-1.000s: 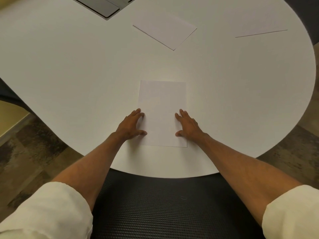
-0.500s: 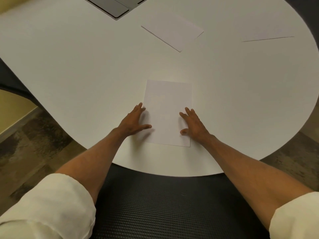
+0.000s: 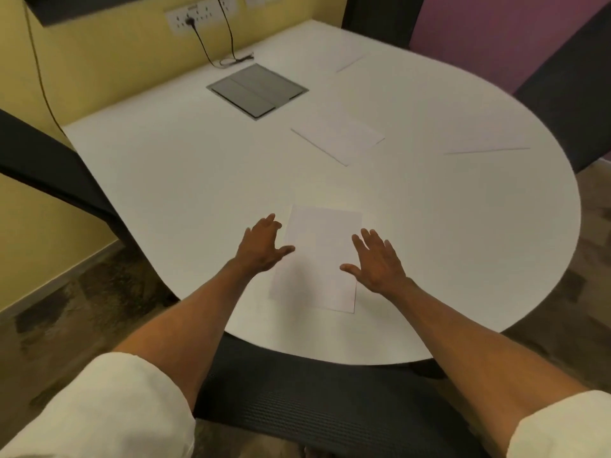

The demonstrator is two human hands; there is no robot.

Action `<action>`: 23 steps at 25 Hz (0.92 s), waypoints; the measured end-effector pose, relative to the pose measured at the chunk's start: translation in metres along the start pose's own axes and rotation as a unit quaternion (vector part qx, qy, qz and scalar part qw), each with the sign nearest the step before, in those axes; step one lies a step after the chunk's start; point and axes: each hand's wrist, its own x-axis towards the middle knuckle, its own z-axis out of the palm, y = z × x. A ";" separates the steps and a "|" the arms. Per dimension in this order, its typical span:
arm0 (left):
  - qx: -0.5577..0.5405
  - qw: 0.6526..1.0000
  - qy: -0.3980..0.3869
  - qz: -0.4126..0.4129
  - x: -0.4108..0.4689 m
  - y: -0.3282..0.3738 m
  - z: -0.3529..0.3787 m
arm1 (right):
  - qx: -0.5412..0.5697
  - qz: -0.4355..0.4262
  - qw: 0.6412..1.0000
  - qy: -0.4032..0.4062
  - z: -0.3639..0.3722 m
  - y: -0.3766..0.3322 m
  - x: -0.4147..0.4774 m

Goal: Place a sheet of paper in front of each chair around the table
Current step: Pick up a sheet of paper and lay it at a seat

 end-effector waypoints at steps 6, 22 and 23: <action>0.018 0.998 -0.010 -0.067 -0.024 0.088 0.003 | -0.020 -0.021 0.999 0.028 -0.051 0.037 -0.018; -0.008 0.992 0.060 -0.107 -0.018 0.382 0.035 | 0.002 -0.134 0.990 0.044 -0.162 0.274 -0.051; -0.007 0.992 0.062 -0.106 -0.014 0.392 0.038 | 0.004 -0.138 0.989 0.044 -0.163 0.282 -0.051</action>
